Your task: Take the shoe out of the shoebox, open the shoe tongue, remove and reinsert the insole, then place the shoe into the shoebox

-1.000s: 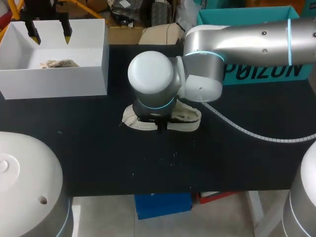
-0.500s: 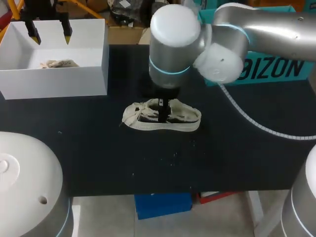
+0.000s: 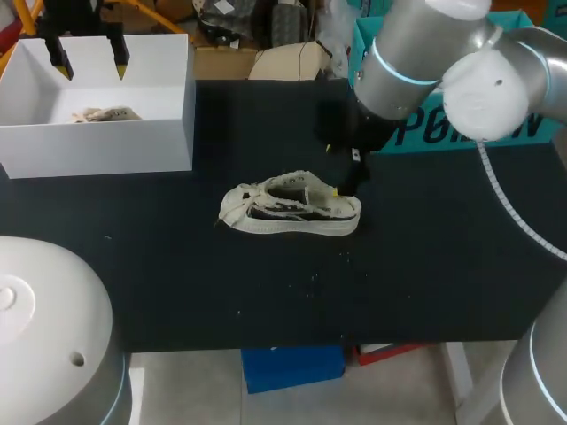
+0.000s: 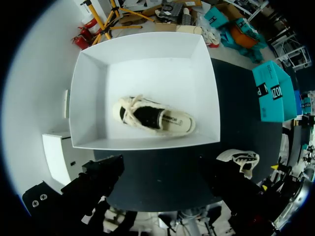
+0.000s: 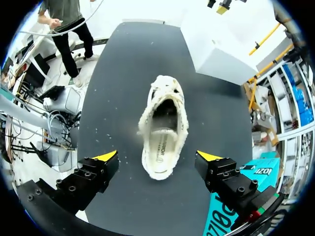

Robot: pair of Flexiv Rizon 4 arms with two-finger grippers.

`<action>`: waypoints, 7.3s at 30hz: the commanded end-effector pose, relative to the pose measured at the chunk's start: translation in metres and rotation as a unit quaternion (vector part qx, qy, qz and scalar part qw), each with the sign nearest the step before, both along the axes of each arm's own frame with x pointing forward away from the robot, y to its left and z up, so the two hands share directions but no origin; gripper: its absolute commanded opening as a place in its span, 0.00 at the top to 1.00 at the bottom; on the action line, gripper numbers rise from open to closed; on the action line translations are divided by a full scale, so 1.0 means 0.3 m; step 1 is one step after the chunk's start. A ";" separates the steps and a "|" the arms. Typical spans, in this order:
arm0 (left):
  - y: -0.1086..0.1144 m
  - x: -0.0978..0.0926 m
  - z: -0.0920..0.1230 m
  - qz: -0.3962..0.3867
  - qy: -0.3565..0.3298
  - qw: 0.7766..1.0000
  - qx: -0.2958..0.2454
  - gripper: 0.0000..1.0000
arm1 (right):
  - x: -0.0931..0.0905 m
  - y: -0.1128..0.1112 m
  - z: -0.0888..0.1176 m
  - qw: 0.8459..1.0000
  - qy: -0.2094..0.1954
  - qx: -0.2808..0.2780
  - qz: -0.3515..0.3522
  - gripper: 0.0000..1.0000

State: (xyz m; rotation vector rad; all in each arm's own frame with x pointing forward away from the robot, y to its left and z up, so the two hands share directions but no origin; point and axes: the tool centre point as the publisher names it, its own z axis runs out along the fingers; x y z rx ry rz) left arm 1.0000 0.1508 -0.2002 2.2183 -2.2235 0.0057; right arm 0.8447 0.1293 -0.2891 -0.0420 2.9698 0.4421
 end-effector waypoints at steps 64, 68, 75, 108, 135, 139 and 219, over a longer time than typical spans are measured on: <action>-0.001 0.000 0.001 0.001 0.001 1.000 0.001 0.00 | 0.117 -0.101 -0.387 0.958 -0.004 0.285 -0.043 0.00; -0.001 0.000 0.001 0.001 0.001 1.000 0.001 0.00 | 0.118 -0.085 -0.408 0.957 -0.001 0.290 -0.034 0.00; -0.001 0.000 0.001 0.001 0.001 1.000 0.001 0.00 | 0.115 -0.058 -0.451 0.953 0.016 0.300 -0.036 0.00; -0.153 -0.075 0.078 -0.029 -0.037 0.998 0.033 0.00 | 0.095 -0.051 -0.506 0.950 0.040 0.307 -0.042 1.00; -0.663 -0.282 -0.075 -0.170 0.015 0.985 0.017 0.00 | 0.095 -0.051 -0.506 0.950 0.040 0.307 -0.042 1.00; -0.663 -0.282 -0.075 -0.170 0.015 0.985 0.017 0.00 | 0.095 -0.051 -0.506 0.950 0.040 0.307 -0.042 1.00; -1.133 -0.457 -0.574 -0.084 0.024 0.978 0.187 1.00 | 0.095 -0.051 -0.506 0.950 0.040 0.307 -0.042 1.00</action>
